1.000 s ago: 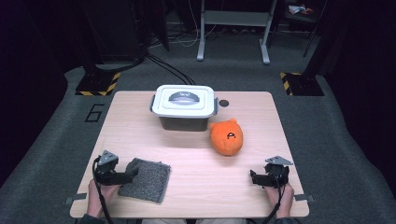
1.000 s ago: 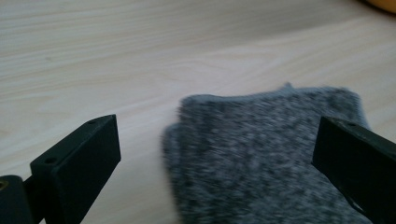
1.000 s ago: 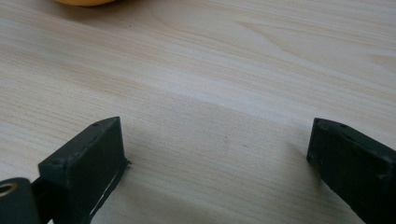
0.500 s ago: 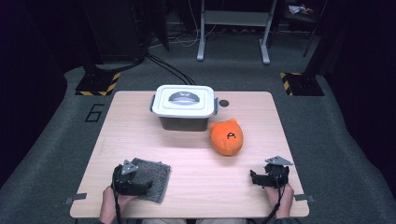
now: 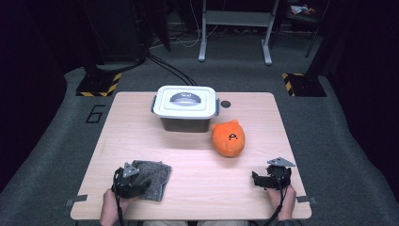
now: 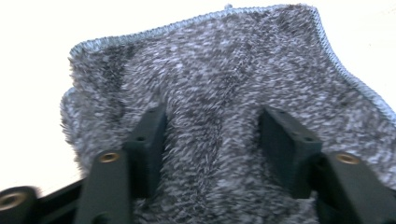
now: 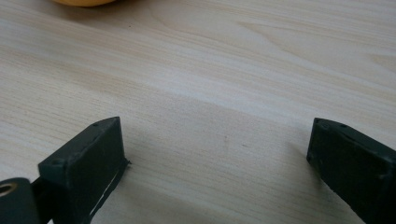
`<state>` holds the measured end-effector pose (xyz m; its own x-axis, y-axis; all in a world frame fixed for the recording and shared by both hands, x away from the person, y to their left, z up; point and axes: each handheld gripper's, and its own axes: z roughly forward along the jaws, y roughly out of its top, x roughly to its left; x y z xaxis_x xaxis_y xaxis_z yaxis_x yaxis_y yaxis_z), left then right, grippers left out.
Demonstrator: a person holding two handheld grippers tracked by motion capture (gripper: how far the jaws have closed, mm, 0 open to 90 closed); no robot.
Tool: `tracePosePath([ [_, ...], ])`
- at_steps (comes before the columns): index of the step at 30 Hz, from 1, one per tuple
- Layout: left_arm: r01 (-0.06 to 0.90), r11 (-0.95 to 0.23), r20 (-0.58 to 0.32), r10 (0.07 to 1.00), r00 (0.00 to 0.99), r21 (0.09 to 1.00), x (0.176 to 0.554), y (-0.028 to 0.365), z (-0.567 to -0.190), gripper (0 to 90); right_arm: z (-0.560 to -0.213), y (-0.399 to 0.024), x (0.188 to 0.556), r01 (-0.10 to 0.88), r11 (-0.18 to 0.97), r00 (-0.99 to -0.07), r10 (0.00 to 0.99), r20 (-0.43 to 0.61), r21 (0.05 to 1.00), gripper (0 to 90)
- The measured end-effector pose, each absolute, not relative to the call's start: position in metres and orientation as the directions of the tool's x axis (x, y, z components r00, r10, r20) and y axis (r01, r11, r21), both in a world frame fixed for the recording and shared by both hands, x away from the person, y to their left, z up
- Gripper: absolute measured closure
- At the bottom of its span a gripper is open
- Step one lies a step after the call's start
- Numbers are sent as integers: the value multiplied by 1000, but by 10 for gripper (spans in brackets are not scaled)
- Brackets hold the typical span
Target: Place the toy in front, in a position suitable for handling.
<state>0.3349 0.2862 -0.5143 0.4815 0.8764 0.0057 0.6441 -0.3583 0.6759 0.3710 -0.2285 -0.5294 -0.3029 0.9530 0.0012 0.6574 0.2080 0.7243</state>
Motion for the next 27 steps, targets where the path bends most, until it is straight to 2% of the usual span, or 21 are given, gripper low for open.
tracePosePath([
  [5, 633, -371, 16, 870, 492, 679, 334, 286, -513, 675, -529, -228, 371, 657, 207, -302, 953, 2, 724, 32],
  [8, 624, -383, 23, 863, 505, 681, 333, 285, -513, 729, -529, -229, 371, 657, 208, -303, 953, 2, 724, 32],
  [15, 601, -377, 13, 854, 521, 705, 332, 287, -513, 772, -529, -228, 371, 657, 207, -303, 953, 2, 725, 32],
  [27, 543, -397, 0, 807, 590, 740, 336, 270, -497, 774, -529, -229, 371, 658, 207, -303, 953, 2, 724, 32],
])
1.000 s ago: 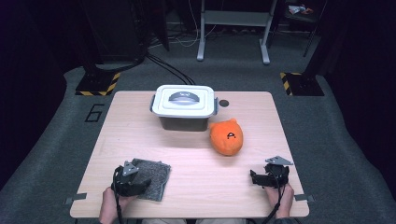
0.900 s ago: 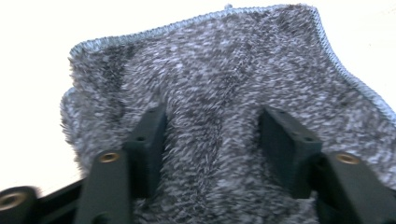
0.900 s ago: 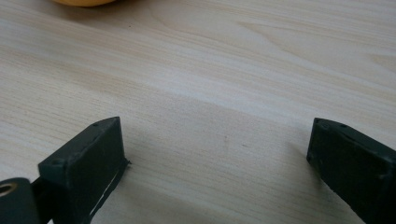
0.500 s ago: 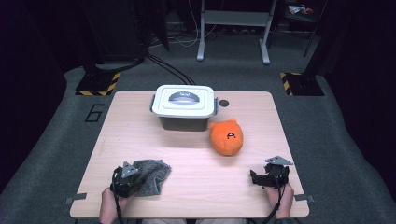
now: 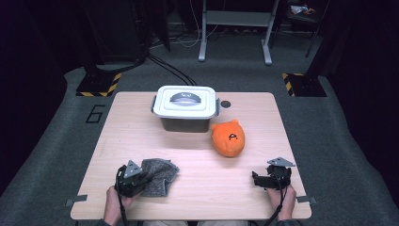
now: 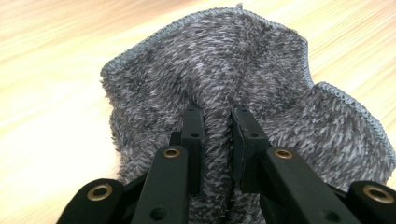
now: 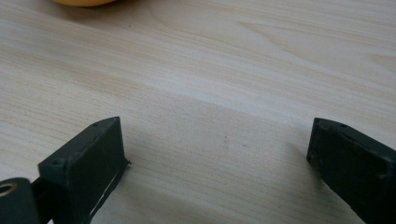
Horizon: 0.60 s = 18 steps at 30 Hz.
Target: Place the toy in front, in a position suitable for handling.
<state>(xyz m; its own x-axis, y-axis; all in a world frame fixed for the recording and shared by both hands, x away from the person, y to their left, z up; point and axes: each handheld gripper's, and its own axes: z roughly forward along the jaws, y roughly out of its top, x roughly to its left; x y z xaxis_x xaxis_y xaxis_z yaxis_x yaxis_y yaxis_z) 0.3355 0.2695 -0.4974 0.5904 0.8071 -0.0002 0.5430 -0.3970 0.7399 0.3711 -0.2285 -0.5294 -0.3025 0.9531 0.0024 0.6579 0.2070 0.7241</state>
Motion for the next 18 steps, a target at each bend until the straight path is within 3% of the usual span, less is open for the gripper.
tracePosePath([
  [18, 461, -465, 1, 705, 709, 756, 347, 215, -483, 773, -529, -229, 371, 657, 209, -303, 953, 1, 724, 32],
])
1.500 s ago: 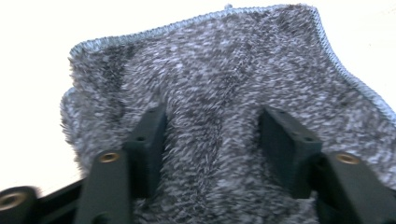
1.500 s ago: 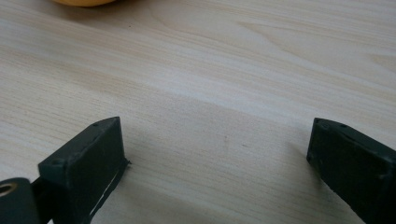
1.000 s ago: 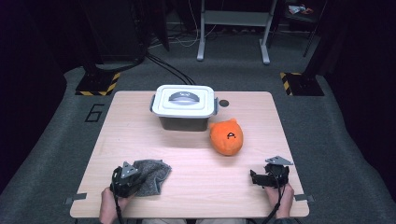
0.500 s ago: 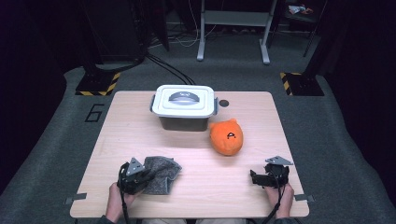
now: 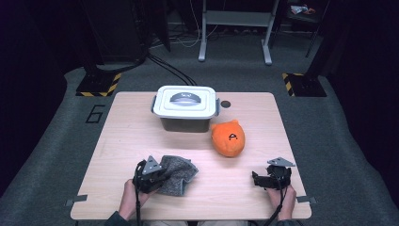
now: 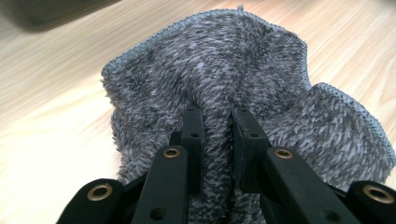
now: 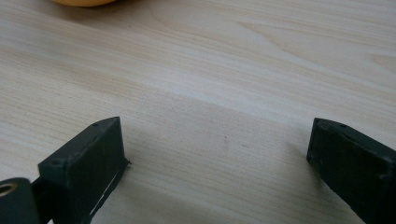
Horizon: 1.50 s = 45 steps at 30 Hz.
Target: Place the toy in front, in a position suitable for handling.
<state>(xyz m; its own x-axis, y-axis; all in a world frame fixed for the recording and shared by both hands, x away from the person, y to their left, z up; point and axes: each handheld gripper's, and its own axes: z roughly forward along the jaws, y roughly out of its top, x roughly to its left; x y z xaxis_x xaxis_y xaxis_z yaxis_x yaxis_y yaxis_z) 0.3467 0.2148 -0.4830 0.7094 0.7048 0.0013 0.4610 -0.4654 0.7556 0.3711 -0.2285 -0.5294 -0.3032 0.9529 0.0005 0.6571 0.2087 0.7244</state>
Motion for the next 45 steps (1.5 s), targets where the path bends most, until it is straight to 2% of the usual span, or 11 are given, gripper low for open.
tracePosePath([
  [23, 417, -510, -58, 579, 813, 752, 368, 142, -497, 769, -529, -229, 371, 657, 212, -303, 953, -4, 723, 32],
  [30, 399, -540, -59, 539, 840, 741, 370, 119, -507, 732, -529, -229, 371, 657, 211, -303, 953, -3, 724, 32],
  [31, 405, -544, -67, 536, 841, 735, 371, 117, -508, 714, -529, -229, 371, 657, 211, -302, 953, -4, 723, 32],
  [37, 396, -542, -72, 522, 850, 741, 369, 118, -505, 435, -529, -229, 371, 657, 211, -303, 953, -3, 724, 33],
  [40, 407, -518, -83, 539, 838, 753, 368, 126, -501, 329, -529, -229, 371, 656, 212, -303, 953, -5, 724, 33],
  [45, 425, -482, -86, 578, 812, 766, 366, 144, -494, 224, -529, -228, 371, 657, 207, -300, 954, -1, 725, 33],
])
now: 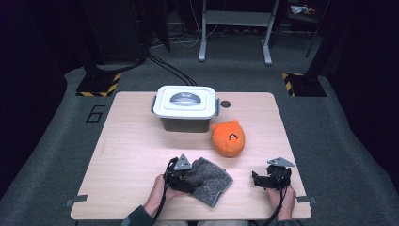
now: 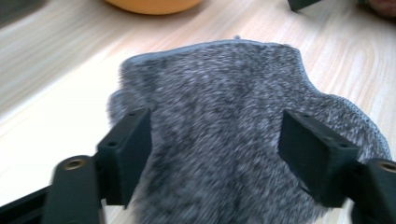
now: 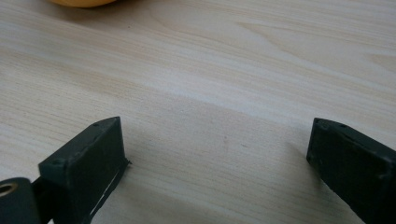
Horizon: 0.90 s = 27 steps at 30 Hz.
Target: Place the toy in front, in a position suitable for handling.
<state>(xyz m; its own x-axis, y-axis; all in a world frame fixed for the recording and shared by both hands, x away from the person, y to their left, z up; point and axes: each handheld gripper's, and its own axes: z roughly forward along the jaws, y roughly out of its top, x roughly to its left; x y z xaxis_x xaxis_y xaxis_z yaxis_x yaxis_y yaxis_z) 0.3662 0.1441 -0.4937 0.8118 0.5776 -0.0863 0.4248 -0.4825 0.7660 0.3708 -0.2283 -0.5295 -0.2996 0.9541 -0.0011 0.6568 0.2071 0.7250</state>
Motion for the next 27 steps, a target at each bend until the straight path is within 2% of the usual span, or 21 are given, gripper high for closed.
tracePosePath([
  [8, 434, -448, -24, 674, 739, 781, 355, 187, -487, 96, -529, -228, 371, 656, 204, -297, 955, 1, 727, 33],
  [12, 460, -416, -24, 721, 693, 785, 352, 212, -491, 30, -529, -228, 371, 657, 205, -299, 954, 1, 725, 35],
  [16, 495, -387, -29, 765, 643, 778, 352, 236, -495, 1, -529, -228, 371, 657, 212, -304, 953, -3, 723, 33],
  [27, 552, -268, -65, 858, 509, 790, 341, 289, -510, 0, -527, -226, 371, 673, 229, -334, 942, 13, 703, 14],
])
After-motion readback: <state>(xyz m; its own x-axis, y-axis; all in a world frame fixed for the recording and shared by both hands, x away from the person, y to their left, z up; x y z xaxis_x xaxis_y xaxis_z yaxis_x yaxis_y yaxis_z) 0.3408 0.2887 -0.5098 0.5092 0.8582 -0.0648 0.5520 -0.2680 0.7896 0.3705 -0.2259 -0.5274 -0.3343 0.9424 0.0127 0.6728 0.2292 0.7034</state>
